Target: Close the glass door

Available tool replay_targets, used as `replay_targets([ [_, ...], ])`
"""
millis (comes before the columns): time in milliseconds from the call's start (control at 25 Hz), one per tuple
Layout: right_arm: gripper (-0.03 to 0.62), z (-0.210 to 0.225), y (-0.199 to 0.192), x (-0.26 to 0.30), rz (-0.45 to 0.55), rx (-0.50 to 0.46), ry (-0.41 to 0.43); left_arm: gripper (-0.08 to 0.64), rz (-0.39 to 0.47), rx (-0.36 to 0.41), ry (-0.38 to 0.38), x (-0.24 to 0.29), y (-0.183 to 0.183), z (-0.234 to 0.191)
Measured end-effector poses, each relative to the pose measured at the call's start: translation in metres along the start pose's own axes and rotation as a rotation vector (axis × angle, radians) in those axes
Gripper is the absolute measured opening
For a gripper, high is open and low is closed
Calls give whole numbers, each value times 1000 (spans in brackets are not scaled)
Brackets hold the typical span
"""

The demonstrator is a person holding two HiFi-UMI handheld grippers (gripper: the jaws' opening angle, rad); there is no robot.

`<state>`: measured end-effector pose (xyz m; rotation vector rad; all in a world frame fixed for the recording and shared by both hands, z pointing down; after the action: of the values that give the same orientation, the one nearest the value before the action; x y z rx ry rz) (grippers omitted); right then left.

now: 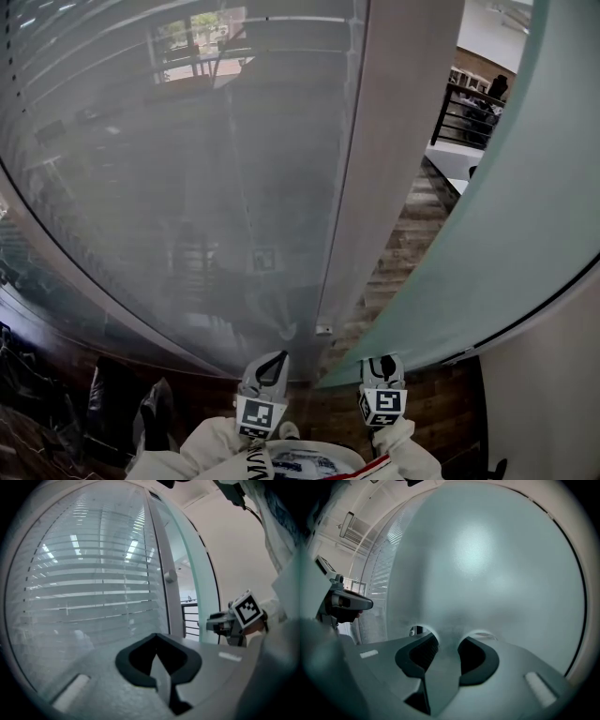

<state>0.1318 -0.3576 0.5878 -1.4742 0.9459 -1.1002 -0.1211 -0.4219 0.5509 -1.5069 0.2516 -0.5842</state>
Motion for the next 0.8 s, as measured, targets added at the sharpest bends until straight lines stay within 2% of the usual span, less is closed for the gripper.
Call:
replay_targets([
  [800,130,-3,5,38,9,-10,-19,3,-1,11,12,-13,1,-3],
])
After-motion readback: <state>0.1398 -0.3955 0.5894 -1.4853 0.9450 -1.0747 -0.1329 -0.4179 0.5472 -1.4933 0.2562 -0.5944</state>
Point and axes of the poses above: the fingertips, and each gripper's own axes: x forward along the fingers, z to its right, y out of its top, the point moved 8 cm from there along -x, backward along the fingers, and after that the axes turned 11 degrees about -y, right-handed, at the moved point
